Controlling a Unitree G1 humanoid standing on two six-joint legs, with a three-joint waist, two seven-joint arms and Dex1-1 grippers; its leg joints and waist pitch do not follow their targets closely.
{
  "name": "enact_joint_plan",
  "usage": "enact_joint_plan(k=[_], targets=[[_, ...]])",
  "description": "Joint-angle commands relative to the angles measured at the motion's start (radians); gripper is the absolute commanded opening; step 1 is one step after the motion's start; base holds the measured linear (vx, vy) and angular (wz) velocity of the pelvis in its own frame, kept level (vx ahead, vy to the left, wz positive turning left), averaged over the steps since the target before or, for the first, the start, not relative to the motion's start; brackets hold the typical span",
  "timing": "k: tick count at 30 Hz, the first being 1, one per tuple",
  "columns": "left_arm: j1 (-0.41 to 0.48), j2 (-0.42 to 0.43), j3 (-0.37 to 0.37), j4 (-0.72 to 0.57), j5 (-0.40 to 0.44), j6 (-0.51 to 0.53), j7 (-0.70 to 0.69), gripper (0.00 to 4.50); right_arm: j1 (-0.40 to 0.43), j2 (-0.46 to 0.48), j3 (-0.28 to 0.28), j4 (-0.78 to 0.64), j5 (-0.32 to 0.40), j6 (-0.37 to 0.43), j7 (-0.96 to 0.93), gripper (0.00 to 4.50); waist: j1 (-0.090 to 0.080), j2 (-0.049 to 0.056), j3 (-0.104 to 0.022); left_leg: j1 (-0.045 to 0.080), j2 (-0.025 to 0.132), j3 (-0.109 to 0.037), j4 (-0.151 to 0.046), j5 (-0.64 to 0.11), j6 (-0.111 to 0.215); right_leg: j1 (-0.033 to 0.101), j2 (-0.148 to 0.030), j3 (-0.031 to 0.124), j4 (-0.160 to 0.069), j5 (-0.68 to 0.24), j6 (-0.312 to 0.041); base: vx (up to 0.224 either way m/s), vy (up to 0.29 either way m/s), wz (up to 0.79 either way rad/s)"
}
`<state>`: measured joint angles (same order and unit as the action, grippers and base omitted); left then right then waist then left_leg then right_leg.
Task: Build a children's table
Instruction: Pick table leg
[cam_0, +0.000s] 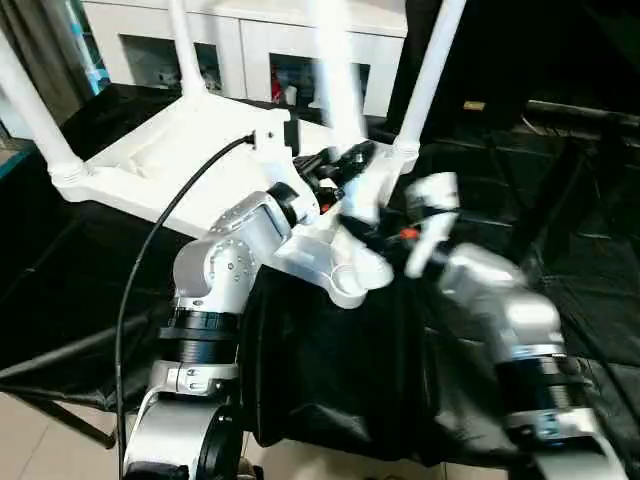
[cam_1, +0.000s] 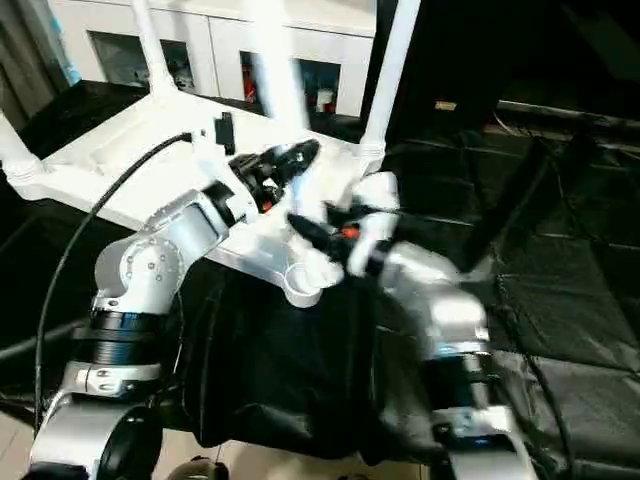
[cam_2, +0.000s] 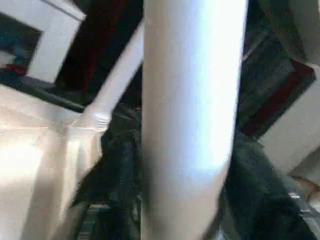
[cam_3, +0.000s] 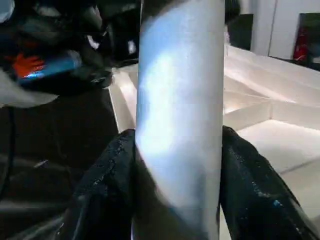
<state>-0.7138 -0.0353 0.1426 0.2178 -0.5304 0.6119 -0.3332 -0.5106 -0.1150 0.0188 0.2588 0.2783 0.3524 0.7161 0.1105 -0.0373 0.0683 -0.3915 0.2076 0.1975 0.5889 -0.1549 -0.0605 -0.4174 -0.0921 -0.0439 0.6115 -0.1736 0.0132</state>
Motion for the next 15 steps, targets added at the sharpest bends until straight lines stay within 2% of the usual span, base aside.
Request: enact_joint_plan(k=[1,2,6,9,10,12,14,15], targets=[[-0.013,-0.010,0.008,0.009,-0.004,-0.002,0.024,2.13,-0.033,0.010,0.008,-0.005,-0.012,-0.025,-0.030,1.86,-0.001,-0.015,-0.081,0.021,0.014,-0.007,-0.063,-0.177,0.004,0.051,-0.036,0.026,-0.068,-0.195,-0.162,0.000,0.000,0.00],[-0.013,-0.012,0.006,0.012,0.007,-0.007,0.033,2.13,-0.041,0.022,0.004,0.002,-0.013,-0.028,-0.048,1.86,-0.001,-0.012,-0.082,0.022,0.015,-0.008,-0.064,-0.179,0.001,0.051,-0.037,0.026,-0.067,-0.192,-0.163,0.000,0.000,0.00],[-0.021,-0.017,0.022,0.029,0.016,-0.023,0.063,1.88,-0.057,0.033,0.016,0.023,-0.034,-0.055,-0.080,1.86,-0.001,-0.012,-0.080,0.024,0.016,-0.008,-0.065,-0.184,-0.003,0.049,-0.035,0.027,-0.066,-0.167,-0.165,0.000,0.000,0.00],[-0.023,-0.016,0.025,0.033,0.016,-0.027,0.068,1.85,-0.059,0.034,0.022,0.024,-0.044,-0.065,-0.089,1.86,-0.001,-0.016,-0.081,0.023,0.015,-0.008,-0.064,-0.176,-0.006,0.052,-0.035,0.027,-0.063,-0.146,-0.164,0.000,0.000,0.00],[-0.025,-0.016,0.029,0.034,0.013,-0.029,0.070,1.85,-0.060,0.036,0.026,0.021,-0.055,-0.072,-0.096,1.86,-0.002,-0.021,-0.082,0.022,0.014,-0.007,-0.063,-0.171,-0.005,0.053,-0.034,0.028,-0.062,-0.131,-0.165,0.000,0.000,0.00],[-0.028,-0.014,0.029,0.036,0.011,-0.029,0.062,1.85,-0.062,0.037,0.031,0.016,-0.059,-0.076,-0.095,1.86,-0.003,-0.019,-0.082,0.023,0.014,-0.007,-0.063,-0.165,-0.005,0.053,-0.033,0.028,-0.061,-0.120,-0.167,0.000,0.000,0.00],[-0.026,-0.010,0.019,0.036,0.009,-0.036,0.029,1.85,-0.064,0.034,0.025,0.008,-0.047,-0.072,-0.087,1.86,-0.004,-0.019,-0.082,0.024,0.014,-0.008,-0.064,-0.173,-0.007,0.053,-0.034,0.027,-0.061,-0.123,-0.167,0.000,0.000,0.00],[-0.025,-0.005,0.010,0.035,0.008,-0.041,0.002,1.85,-0.063,0.035,0.012,-0.004,-0.010,-0.041,-0.064,1.86,-0.005,-0.020,-0.082,0.024,0.014,-0.007,-0.064,-0.175,-0.008,0.053,-0.033,0.028,-0.061,-0.123,-0.166,0.000,0.000,0.00]])
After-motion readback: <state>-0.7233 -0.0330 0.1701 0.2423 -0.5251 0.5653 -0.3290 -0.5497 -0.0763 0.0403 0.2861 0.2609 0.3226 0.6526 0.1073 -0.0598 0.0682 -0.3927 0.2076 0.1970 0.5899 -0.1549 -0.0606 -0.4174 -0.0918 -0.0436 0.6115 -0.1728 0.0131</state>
